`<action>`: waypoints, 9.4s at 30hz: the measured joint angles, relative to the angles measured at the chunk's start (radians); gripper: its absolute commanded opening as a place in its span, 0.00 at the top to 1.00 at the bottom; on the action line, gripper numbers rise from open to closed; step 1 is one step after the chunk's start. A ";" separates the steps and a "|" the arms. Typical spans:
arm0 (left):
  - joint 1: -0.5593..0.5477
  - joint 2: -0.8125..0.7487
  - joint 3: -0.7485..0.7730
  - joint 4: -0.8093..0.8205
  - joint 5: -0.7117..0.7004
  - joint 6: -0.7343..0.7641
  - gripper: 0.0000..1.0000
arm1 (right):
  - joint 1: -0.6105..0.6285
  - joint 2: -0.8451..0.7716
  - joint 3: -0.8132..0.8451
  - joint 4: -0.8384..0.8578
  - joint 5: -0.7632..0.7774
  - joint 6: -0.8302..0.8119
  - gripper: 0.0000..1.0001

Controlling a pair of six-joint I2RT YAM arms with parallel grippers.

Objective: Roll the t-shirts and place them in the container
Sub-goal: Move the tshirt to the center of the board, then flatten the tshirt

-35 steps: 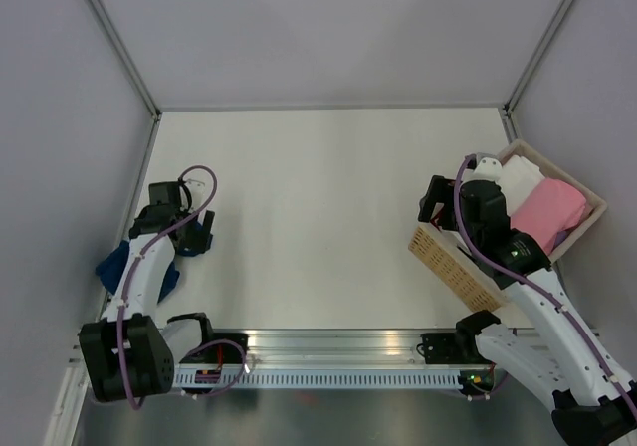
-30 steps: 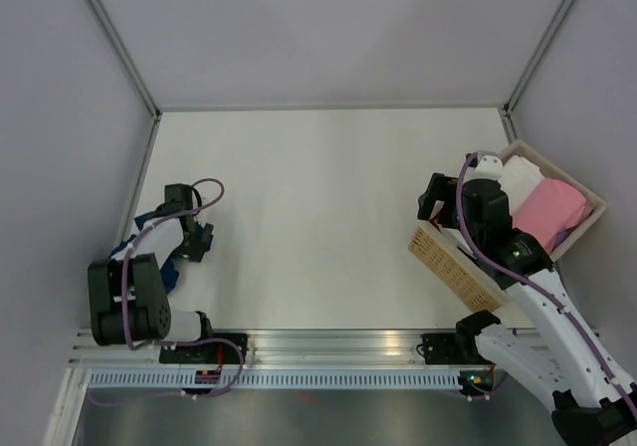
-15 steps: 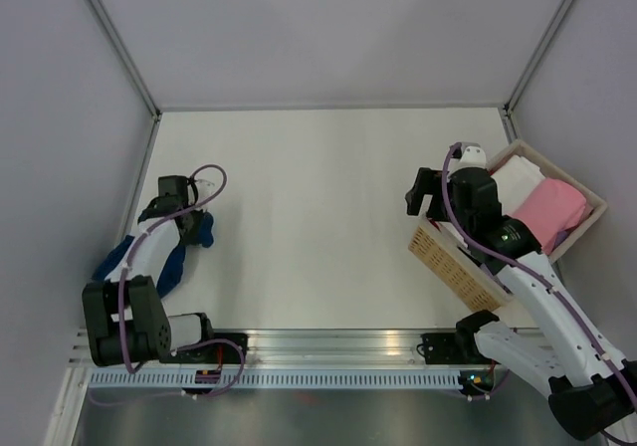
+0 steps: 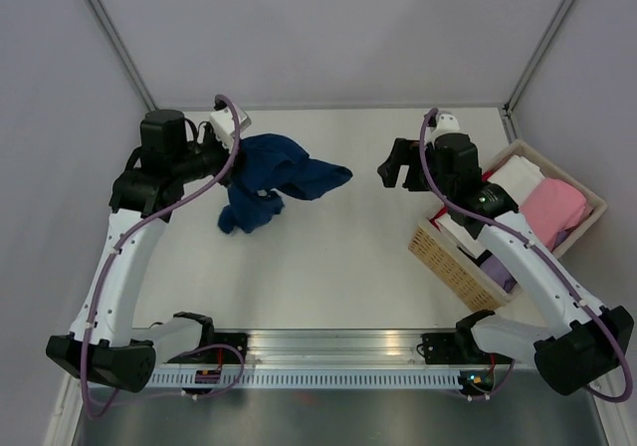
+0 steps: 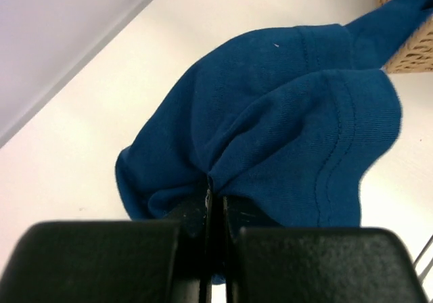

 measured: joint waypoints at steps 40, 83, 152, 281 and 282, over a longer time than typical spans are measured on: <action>0.142 0.591 -0.280 0.276 -0.171 -0.034 0.26 | 0.359 0.599 -0.008 0.139 0.026 -0.026 0.08; 0.179 0.089 0.080 -0.092 -0.177 -0.119 0.98 | 0.250 0.394 0.551 -0.172 0.032 -0.141 1.00; -0.087 0.889 0.077 0.076 -0.402 -0.065 0.96 | 0.248 0.425 -0.061 -0.074 0.177 -0.006 0.43; 0.673 0.390 -0.423 0.187 -0.359 -0.074 0.98 | 0.146 0.522 -0.157 0.087 0.016 0.002 0.99; 0.673 0.403 -0.457 0.192 -0.361 -0.068 0.98 | 0.172 0.529 -0.175 0.088 0.030 0.010 0.99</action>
